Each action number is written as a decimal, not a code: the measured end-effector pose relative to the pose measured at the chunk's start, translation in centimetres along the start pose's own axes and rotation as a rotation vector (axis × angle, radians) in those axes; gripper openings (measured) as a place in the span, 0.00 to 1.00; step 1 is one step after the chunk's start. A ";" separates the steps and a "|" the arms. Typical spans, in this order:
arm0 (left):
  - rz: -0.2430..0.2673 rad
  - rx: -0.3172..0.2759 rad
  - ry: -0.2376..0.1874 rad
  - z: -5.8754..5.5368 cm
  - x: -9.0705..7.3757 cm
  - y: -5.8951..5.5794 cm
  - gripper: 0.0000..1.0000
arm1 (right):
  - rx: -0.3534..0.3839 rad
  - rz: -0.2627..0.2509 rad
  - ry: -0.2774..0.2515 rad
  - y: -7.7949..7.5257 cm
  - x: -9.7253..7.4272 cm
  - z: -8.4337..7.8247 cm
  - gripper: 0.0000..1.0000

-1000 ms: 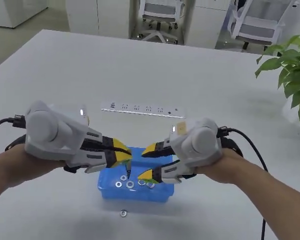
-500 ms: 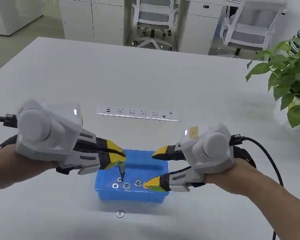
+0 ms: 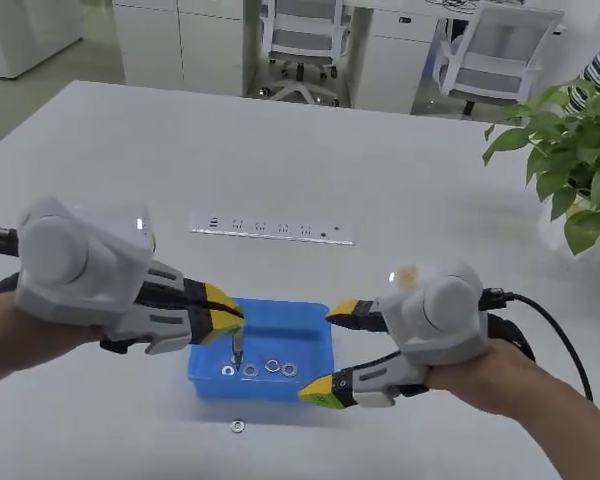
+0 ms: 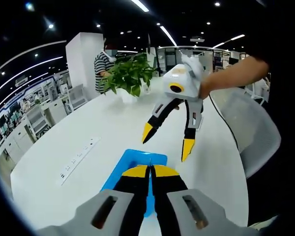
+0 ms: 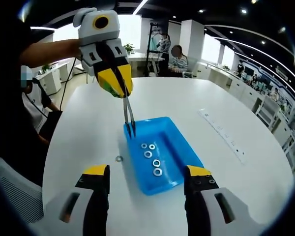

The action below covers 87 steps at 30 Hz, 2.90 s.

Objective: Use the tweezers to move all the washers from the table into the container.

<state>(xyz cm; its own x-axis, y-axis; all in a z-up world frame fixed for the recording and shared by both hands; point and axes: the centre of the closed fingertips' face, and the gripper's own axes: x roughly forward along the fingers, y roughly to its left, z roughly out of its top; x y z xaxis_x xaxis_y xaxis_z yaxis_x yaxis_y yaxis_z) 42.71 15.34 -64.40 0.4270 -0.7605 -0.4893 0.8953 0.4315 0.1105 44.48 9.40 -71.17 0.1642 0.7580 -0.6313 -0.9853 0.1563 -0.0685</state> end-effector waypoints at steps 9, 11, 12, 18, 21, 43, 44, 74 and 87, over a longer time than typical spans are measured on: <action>-0.026 -0.005 0.005 0.0 -0.3 -1.2 0.05 | 0.044 -0.009 -0.011 1.1 -0.7 -0.7 0.75; -0.032 -0.005 0.005 0.0 -0.3 -1.5 0.05 | 0.052 -0.008 -0.012 1.4 -0.7 -0.7 0.76; -0.033 -0.006 0.005 -0.1 -0.3 -1.6 0.05 | 0.053 -0.007 -0.016 1.5 -0.7 -0.7 0.78; -0.045 -0.008 0.005 -0.5 -0.2 -2.3 0.05 | 0.068 -0.008 -0.027 2.2 -0.6 -0.8 0.86; -0.048 -0.008 0.008 -0.8 -0.1 -2.6 0.05 | 0.075 -0.007 -0.031 2.5 -0.5 -0.9 0.92; -0.091 -0.014 0.019 -2.5 1.5 -4.0 0.06 | 0.112 -0.008 -0.063 4.0 -0.8 -1.9 1.00; -0.092 -0.013 0.021 -2.6 1.6 -4.1 0.06 | 0.111 -0.008 -0.062 4.0 -0.8 -2.0 1.00; -0.102 -0.030 0.038 -4.5 2.4 -4.3 0.06 | 0.133 0.011 -0.042 5.1 -0.8 -3.4 1.00; -0.102 -0.030 0.036 -4.9 2.6 -4.2 0.06 | 0.136 0.018 -0.034 5.5 -0.8 -3.7 1.00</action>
<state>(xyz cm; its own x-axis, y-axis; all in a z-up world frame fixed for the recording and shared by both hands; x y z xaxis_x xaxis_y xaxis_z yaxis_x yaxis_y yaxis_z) 39.48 13.91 -70.35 0.3286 -0.7836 -0.5273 0.9294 0.3676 0.0329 38.79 7.34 -73.93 0.1499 0.7819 -0.6051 -0.9732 0.2246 0.0492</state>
